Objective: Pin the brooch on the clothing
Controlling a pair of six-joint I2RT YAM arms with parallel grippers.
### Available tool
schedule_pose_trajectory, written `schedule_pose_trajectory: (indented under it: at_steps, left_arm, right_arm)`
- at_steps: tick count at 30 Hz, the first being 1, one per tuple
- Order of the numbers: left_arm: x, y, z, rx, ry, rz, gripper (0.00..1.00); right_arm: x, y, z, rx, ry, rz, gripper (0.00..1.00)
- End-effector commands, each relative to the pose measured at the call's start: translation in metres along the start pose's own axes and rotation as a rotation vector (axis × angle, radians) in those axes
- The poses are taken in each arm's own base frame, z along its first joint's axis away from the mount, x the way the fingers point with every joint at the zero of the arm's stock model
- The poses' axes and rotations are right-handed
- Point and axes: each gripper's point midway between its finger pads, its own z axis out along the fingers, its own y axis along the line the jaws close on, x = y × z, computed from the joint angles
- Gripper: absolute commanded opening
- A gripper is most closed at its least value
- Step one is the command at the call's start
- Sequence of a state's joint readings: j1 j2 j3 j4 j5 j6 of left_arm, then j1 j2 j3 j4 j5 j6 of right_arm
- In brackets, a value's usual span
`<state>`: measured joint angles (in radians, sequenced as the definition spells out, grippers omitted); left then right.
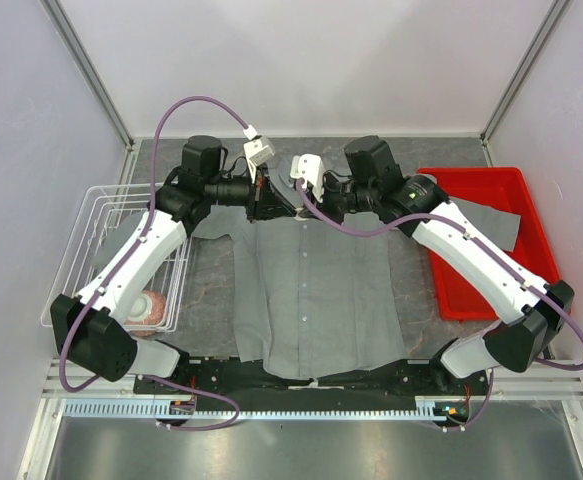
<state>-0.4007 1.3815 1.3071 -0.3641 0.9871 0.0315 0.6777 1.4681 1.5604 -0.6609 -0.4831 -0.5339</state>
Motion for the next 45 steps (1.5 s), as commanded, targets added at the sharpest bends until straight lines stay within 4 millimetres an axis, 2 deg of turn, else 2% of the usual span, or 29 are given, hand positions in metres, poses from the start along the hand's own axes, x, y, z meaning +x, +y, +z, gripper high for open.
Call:
schedule_pose_trajectory:
  at_steps: [1, 5, 9, 13, 15, 16, 18, 19, 20, 22, 28, 30, 34, 39, 45]
  left_arm:
    - [-0.016, -0.016, -0.004, 0.058, -0.038, -0.02, 0.02]
    - [-0.015, -0.015, -0.003, 0.056, -0.036, -0.023, 0.02]
    - [-0.013, -0.014, -0.003, 0.052, -0.032, -0.021, 0.02]
    - [-0.011, -0.014, -0.004, 0.054, -0.028, -0.006, 0.02]
    - [-0.01, -0.016, -0.004, 0.063, -0.027, -0.003, 0.02]
    - [-0.01, -0.018, -0.005, 0.072, -0.027, 0.006, 0.02]
    - [-0.008, -0.019, -0.005, 0.08, -0.027, 0.005, 0.02]
    - [-0.008, -0.023, -0.005, 0.1, -0.026, 0.004, 0.02]
    - [-0.006, -0.025, -0.006, 0.113, -0.027, 0.004, 0.02]
    - [-0.009, -0.028, -0.007, 0.134, -0.039, 0.024, 0.02]
    - [-0.012, -0.04, -0.01, 0.184, -0.059, 0.015, 0.02]
    - [-0.011, -0.041, -0.011, 0.183, -0.058, 0.014, 0.02]
    - [-0.009, -0.04, -0.011, 0.172, -0.058, 0.014, 0.02]
    - [-0.005, -0.041, -0.011, 0.176, -0.05, 0.013, 0.02]
    - [-0.004, -0.047, -0.013, 0.202, -0.047, 0.008, 0.02]
  right_arm:
    - [0.027, -0.006, -0.009, 0.044, 0.152, -0.106, 0.15]
    - [0.027, 0.0, -0.014, 0.032, 0.158, -0.145, 0.36]
    - [0.022, 0.01, -0.021, -0.007, 0.142, -0.154, 0.46]
    - [0.018, 0.013, -0.026, -0.016, 0.121, -0.129, 0.48]
    - [0.015, 0.014, -0.027, -0.027, 0.098, -0.074, 0.48]
    - [0.015, 0.009, -0.029, -0.023, 0.085, -0.036, 0.49]
    - [0.008, 0.013, -0.031, -0.07, 0.033, 0.052, 0.51]
    - [0.009, 0.006, -0.034, -0.064, 0.02, 0.091, 0.52]
    - [0.005, 0.007, -0.035, -0.09, -0.012, 0.12, 0.52]
    - [0.011, 0.003, -0.036, -0.095, -0.021, 0.183, 0.5]
    - [0.0, 0.015, -0.035, -0.143, -0.096, 0.246, 0.43]
    - [-0.004, 0.016, -0.035, -0.152, -0.118, 0.249, 0.44]
    - [-0.008, 0.027, -0.036, -0.213, -0.138, 0.26, 0.52]
    - [-0.012, 0.034, -0.037, -0.247, -0.149, 0.258, 0.53]
    - [-0.015, 0.038, -0.029, -0.266, -0.15, 0.246, 0.45]
